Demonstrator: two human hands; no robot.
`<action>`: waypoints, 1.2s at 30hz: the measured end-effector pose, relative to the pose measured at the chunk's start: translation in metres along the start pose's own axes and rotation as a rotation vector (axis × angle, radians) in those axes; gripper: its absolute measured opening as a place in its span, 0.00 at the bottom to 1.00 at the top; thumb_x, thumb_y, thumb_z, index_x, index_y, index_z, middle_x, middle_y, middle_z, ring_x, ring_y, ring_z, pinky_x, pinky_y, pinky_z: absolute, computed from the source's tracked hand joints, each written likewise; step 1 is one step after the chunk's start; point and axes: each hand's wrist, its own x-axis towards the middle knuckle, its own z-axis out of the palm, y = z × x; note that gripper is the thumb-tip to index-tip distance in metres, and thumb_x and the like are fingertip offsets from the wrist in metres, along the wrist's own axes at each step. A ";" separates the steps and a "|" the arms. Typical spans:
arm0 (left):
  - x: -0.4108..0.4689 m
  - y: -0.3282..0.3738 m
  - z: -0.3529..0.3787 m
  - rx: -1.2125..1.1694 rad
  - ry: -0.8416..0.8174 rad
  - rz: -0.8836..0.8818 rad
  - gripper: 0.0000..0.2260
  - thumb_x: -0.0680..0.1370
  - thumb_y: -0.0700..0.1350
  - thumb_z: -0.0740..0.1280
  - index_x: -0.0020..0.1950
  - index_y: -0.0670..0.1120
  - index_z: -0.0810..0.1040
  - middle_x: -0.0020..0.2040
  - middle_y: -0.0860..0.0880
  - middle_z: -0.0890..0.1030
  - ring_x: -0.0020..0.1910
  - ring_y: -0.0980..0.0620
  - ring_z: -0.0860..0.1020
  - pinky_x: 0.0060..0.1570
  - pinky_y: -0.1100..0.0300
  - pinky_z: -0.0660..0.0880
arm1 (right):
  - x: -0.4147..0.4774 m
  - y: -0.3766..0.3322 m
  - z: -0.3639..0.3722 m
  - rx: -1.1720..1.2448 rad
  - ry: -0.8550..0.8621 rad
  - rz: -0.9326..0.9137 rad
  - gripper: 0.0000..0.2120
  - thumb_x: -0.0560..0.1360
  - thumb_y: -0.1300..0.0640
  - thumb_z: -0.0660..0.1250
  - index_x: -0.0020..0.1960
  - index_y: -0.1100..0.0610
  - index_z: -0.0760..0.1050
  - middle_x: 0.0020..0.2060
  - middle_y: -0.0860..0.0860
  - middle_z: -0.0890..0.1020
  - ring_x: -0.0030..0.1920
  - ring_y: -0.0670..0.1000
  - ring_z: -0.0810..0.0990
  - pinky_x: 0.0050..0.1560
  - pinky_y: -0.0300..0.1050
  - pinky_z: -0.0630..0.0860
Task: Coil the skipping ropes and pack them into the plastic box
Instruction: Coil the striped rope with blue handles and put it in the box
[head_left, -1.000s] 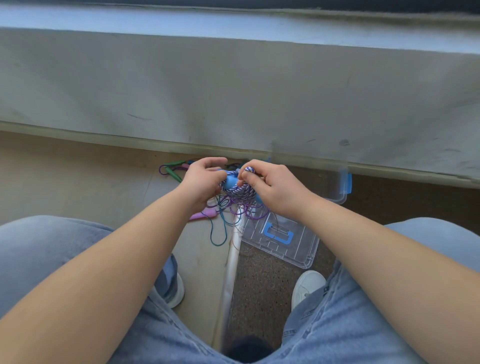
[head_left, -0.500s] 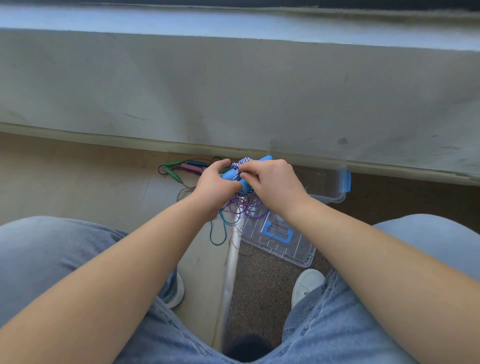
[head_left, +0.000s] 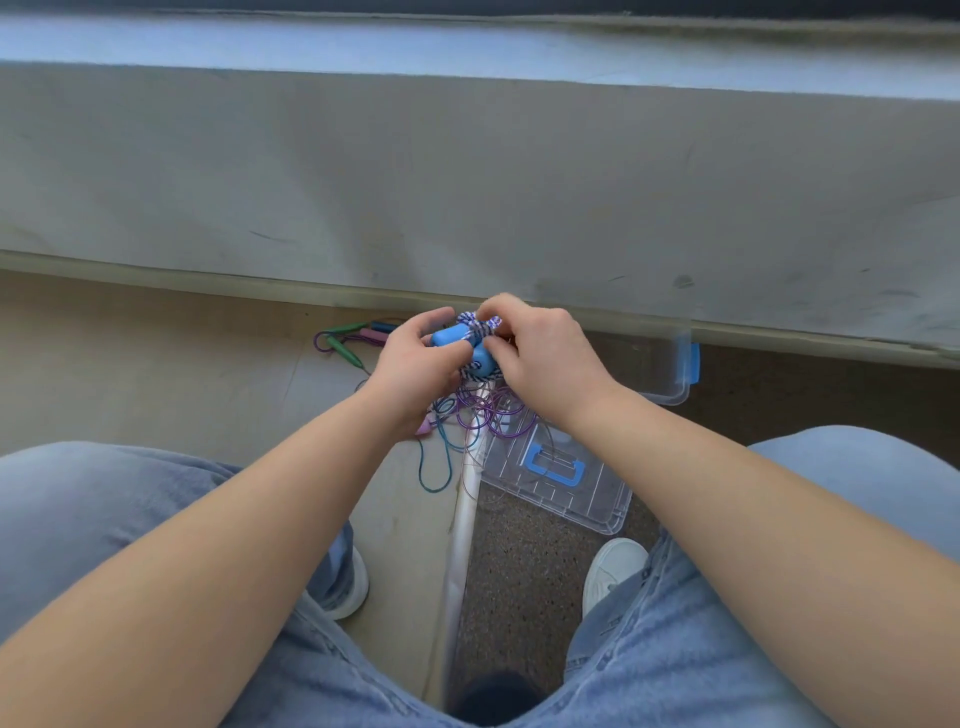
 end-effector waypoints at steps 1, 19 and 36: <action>-0.001 0.001 0.000 -0.011 -0.005 0.005 0.23 0.76 0.34 0.66 0.70 0.47 0.73 0.50 0.45 0.79 0.32 0.54 0.75 0.34 0.64 0.75 | 0.001 -0.001 -0.001 -0.016 0.009 0.003 0.10 0.78 0.59 0.66 0.58 0.54 0.80 0.45 0.55 0.85 0.47 0.59 0.81 0.48 0.52 0.76; -0.002 0.008 -0.010 -0.233 -0.119 -0.134 0.24 0.75 0.26 0.55 0.66 0.43 0.76 0.56 0.39 0.80 0.40 0.48 0.80 0.37 0.61 0.76 | 0.001 0.016 -0.001 0.065 -0.182 0.111 0.10 0.78 0.57 0.69 0.56 0.51 0.86 0.49 0.49 0.86 0.46 0.45 0.79 0.44 0.25 0.67; -0.001 0.008 -0.016 -0.160 -0.166 0.016 0.17 0.77 0.33 0.70 0.65 0.42 0.77 0.54 0.46 0.85 0.44 0.55 0.84 0.38 0.64 0.79 | 0.003 0.010 0.001 0.394 0.004 0.215 0.06 0.73 0.60 0.75 0.42 0.49 0.82 0.38 0.43 0.85 0.41 0.39 0.83 0.47 0.34 0.79</action>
